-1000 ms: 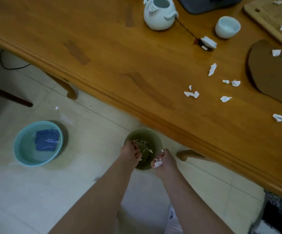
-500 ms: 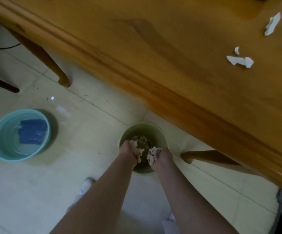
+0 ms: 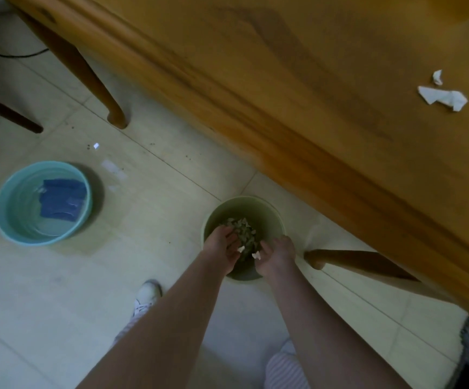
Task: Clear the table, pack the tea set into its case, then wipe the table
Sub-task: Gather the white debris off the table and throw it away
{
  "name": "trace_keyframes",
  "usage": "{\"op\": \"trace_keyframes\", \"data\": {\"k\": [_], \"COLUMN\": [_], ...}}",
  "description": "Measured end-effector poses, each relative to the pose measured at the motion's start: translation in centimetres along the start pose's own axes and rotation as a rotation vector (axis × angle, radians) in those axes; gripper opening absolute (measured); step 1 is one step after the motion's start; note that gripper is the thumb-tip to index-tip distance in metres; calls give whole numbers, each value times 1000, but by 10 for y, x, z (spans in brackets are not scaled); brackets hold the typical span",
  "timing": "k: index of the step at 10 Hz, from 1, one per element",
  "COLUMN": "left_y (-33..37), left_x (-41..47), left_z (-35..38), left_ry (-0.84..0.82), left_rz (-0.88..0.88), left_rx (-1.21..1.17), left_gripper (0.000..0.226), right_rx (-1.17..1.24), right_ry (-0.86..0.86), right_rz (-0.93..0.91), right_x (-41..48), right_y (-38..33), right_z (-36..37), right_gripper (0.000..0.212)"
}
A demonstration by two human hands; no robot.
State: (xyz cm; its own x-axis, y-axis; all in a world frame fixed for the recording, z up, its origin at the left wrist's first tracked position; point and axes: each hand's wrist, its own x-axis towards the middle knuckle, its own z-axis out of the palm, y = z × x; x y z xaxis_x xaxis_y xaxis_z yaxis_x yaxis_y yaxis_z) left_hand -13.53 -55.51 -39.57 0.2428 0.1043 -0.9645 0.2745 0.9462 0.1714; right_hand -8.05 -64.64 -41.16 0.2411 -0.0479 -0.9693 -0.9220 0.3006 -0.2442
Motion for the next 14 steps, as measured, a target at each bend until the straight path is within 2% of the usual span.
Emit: {"op": "trace_keyframes", "data": {"k": [1,3,4,5,6,8,10,11,13,14], "left_y": [3,8,6,6,5,4,5,7,14,28], "left_x": [-12,-22,-24,-24,-25,-30,-37,-43,-76,-101], "left_z": [0,-1,-3,-7,-10,-11,-8,-9,-6,-7], "left_ry": [-5,3,19,33,34,43,35,10,-37,-86], "left_rz": [-10,3,16,22,16,5,12,32,109,149], "left_rx": [-21,-11,1,12,5,11,24,34,23,52], "left_gripper": [42,35,33,35,35,39,42,41,26,17], "right_rx": [-57,-340,-475,-448,-487,-507,-371,-185,-278,-291], "right_ry": [10,41,-4,13,-5,18,27,125,-96,-196], "right_rz": [-21,-123,-141,-135,-206,-199,-161,-130,-85,-88], "right_x": [-8,-6,-3,0,5,-11,-27,-34,-82,-116], "right_y": [-3,0,1,2,5,6,4,2,10,6], "right_z": [2,9,1,-5,-14,-11,-5,-2,12,15], "right_gripper": [47,26,31,21,28,34,38,39,13,16]}}
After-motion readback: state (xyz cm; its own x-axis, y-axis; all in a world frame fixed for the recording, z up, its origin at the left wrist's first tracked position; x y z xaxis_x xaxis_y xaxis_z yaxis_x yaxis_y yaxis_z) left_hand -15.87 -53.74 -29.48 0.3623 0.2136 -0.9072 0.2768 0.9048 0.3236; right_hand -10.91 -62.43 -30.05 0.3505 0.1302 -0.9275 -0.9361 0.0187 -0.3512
